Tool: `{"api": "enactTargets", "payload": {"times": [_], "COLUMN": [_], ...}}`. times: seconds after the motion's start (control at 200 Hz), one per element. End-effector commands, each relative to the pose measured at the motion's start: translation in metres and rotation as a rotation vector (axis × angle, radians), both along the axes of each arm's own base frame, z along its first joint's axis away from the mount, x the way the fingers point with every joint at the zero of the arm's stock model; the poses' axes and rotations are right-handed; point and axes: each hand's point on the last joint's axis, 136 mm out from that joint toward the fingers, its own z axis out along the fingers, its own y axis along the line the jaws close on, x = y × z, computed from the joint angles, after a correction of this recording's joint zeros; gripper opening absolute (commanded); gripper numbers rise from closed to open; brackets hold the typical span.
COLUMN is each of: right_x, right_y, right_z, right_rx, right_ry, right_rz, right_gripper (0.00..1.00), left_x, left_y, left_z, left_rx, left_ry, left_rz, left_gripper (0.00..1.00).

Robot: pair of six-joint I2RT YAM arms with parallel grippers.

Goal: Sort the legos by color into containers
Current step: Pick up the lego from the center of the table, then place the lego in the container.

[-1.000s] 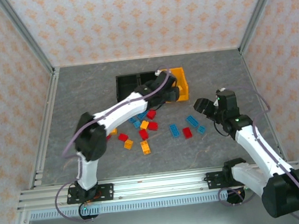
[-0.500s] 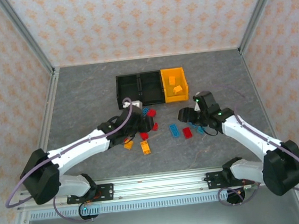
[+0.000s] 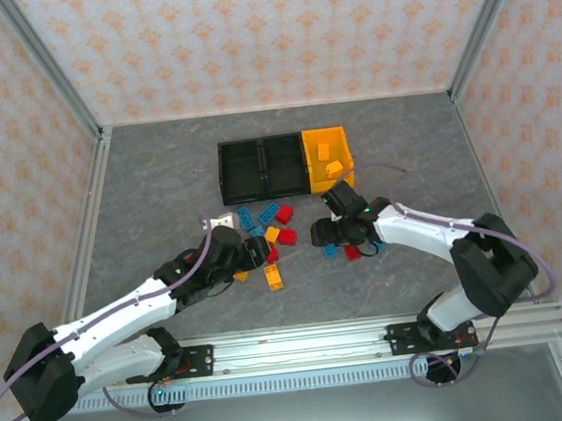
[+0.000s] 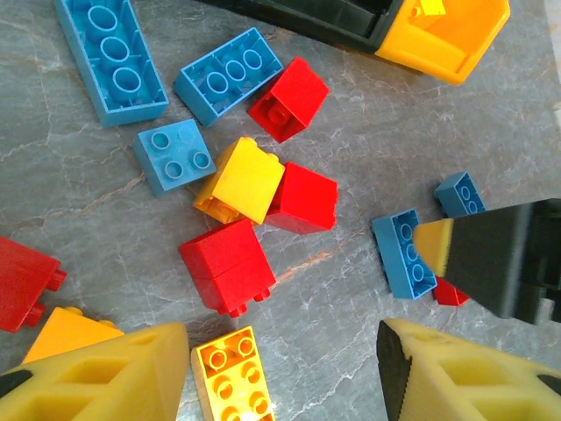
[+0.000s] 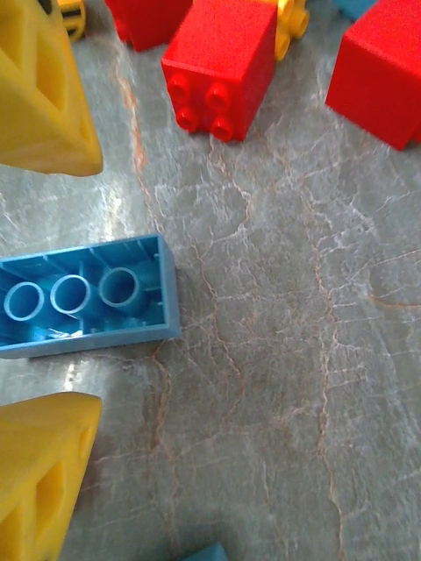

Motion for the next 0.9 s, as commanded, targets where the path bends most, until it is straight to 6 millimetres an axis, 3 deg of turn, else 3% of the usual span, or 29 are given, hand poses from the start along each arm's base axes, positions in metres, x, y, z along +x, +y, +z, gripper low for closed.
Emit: {"api": "enactTargets", "payload": {"times": [0.0, 0.245, 0.435, 0.636, 0.761, 0.896], "right_x": [0.009, 0.009, 0.015, 0.040, 0.066, 0.101], "right_y": [-0.004, 0.003, 0.006, 0.027, 0.046, 0.061], "right_z": [-0.004, -0.026, -0.028, 0.014, 0.050, 0.073], "right_rx": [-0.109, -0.229, -0.263, -0.199, -0.145, -0.118], "right_ry": [-0.035, -0.017, -0.019, -0.103, -0.183, -0.241], "right_rz": [0.008, 0.055, 0.049, 0.037, 0.026, -0.006], "right_gripper": [0.65, 0.54, 0.33, 0.30, 0.30, 0.30], "left_x": [0.001, 0.000, -0.001, 0.001, 0.005, 0.014], "left_y": [0.004, 0.007, 0.007, 0.007, 0.009, 0.012], "left_z": [0.003, -0.001, -0.003, 0.004, 0.014, 0.029], "left_rx": [-0.031, -0.023, -0.021, -0.036, -0.061, -0.105], "left_ry": [-0.014, -0.009, -0.006, -0.028, -0.061, -0.094], "left_rz": [0.041, 0.049, 0.050, 0.055, 0.072, 0.089], "left_gripper": [0.61, 0.61, 0.61, 0.61, 0.61, 0.62]}}
